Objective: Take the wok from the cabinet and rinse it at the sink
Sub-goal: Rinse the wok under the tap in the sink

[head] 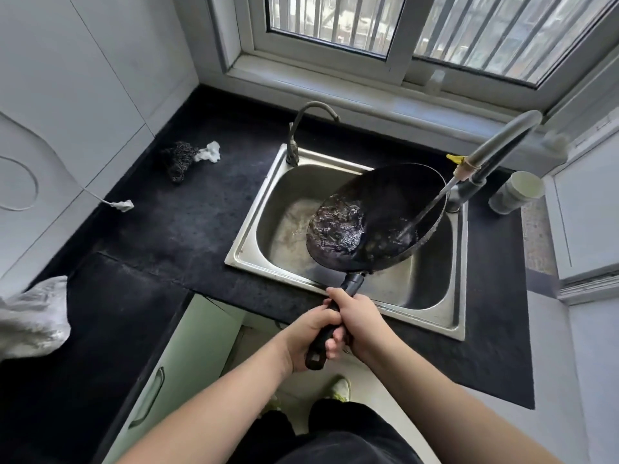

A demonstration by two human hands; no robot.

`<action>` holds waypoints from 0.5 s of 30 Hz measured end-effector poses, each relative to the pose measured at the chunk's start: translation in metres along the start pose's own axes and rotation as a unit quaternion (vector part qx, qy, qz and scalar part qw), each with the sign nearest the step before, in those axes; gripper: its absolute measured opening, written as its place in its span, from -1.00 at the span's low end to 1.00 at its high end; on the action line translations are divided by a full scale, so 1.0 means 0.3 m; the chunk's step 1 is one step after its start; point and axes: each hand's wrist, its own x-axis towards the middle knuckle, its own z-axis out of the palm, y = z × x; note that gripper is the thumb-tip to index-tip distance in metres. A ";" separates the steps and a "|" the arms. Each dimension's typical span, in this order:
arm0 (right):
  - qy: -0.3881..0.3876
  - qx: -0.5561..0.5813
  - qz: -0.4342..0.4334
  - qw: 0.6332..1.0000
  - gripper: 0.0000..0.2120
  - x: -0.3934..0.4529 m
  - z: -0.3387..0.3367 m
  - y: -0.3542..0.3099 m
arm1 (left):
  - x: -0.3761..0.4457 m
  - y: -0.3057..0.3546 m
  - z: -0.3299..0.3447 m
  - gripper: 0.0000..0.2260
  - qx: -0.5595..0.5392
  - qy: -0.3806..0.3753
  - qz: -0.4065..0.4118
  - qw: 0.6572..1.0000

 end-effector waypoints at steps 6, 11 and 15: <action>0.039 0.012 0.029 0.999 -0.67 0.010 0.017 0.020 | 0.003 -0.005 -0.035 -0.45 -0.046 0.023 -0.066 0.997; 0.070 0.039 0.044 0.996 -0.62 0.028 0.020 -0.001 | 0.012 0.037 -0.018 -0.78 -0.118 -0.028 -0.073 0.990; 0.050 0.049 0.062 0.996 -0.64 0.021 0.010 -0.019 | 0.013 0.053 -0.012 -0.71 -0.118 -0.063 -0.089 0.987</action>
